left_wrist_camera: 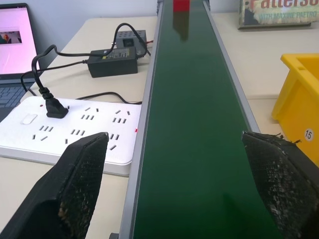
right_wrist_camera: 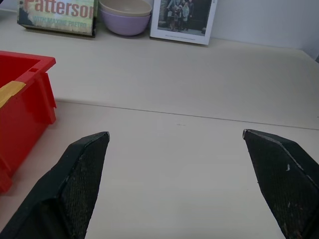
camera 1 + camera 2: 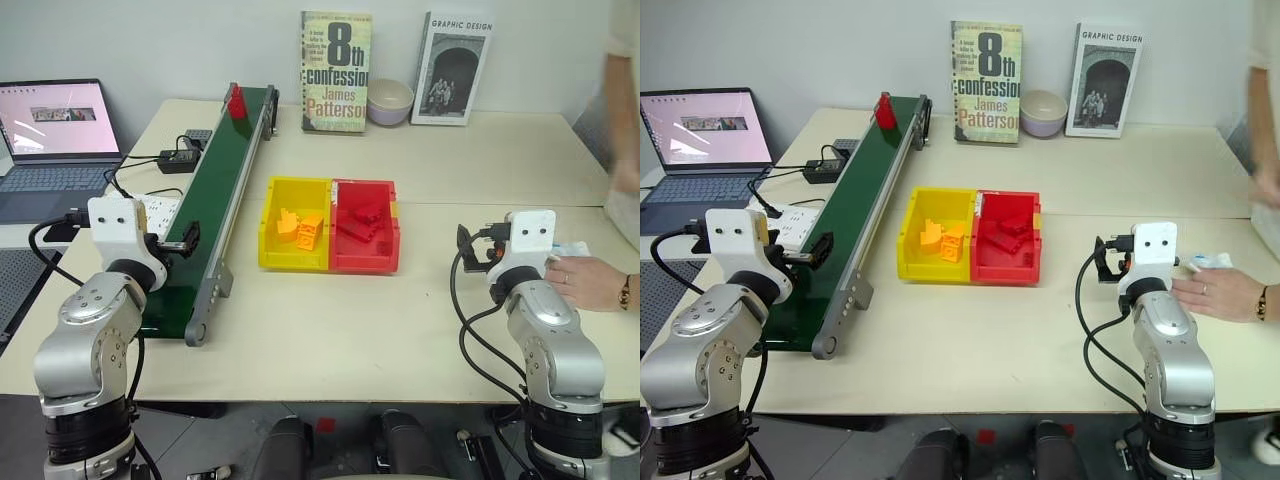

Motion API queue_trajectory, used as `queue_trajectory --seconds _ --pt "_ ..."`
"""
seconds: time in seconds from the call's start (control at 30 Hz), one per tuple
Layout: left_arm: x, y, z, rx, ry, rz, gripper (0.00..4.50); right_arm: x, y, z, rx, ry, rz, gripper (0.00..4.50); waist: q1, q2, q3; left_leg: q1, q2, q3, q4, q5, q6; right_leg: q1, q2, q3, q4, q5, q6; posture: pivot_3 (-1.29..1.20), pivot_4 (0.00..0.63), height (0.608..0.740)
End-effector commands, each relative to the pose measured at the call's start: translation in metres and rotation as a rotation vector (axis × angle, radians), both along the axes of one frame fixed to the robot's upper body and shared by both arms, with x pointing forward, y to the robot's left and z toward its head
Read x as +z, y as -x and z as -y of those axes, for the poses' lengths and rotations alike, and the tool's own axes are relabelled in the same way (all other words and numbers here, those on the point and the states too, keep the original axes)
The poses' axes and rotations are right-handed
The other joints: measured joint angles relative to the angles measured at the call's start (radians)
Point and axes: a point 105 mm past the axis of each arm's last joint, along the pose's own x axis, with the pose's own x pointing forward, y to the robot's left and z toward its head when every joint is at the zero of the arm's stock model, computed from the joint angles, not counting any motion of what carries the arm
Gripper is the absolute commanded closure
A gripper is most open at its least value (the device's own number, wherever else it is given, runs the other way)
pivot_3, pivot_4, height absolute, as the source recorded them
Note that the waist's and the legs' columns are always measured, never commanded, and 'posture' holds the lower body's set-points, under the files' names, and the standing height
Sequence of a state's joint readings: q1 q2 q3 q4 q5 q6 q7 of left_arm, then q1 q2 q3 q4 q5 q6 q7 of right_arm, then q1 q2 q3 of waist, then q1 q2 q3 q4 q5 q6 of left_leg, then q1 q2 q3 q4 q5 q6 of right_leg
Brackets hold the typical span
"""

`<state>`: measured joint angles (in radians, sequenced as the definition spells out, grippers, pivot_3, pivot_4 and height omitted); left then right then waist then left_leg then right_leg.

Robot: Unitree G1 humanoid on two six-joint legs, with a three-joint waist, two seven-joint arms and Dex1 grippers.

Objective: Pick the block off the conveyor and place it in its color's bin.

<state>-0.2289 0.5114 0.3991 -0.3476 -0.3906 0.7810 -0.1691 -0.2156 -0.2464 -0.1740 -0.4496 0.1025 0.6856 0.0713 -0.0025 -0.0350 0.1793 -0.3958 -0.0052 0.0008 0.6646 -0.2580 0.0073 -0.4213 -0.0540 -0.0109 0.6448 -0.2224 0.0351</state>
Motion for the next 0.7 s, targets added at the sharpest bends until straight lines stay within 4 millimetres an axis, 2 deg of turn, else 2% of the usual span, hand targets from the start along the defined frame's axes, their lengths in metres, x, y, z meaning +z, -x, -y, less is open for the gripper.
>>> queue_trajectory --seconds 0.03,0.43,0.7 --pt "0.018 0.005 0.001 -0.012 -0.006 0.068 0.06 0.016 0.001 -0.001 0.009 0.005 0.06 0.0 0.0 0.0 0.0 0.0 0.0 0.0 0.0 0.0 0.0 0.0 0.0 0.0 0.0 0.0 0.0 0.0 0.15 0.74" --pt "0.017 0.009 0.008 -0.02 -0.019 0.074 0.06 0.016 -0.001 0.002 0.015 0.023 0.058 0.0 0.0 0.0 0.0 0.0 0.0 0.0 0.0 0.0 0.0 0.0 0.0 0.0 0.0 0.0 0.0 0.0 0.15 0.74" --pt "0.021 0.012 0.01 0.005 -0.001 0.091 0.06 0.024 -0.009 -0.004 0.179 0.043 0.042 0.0 0.0 0.0 0.0 0.0 0.0 0.001 0.0 0.0 0.0 0.0 0.0 0.0 0.0 0.0 0.0 0.0 0.15 0.74"
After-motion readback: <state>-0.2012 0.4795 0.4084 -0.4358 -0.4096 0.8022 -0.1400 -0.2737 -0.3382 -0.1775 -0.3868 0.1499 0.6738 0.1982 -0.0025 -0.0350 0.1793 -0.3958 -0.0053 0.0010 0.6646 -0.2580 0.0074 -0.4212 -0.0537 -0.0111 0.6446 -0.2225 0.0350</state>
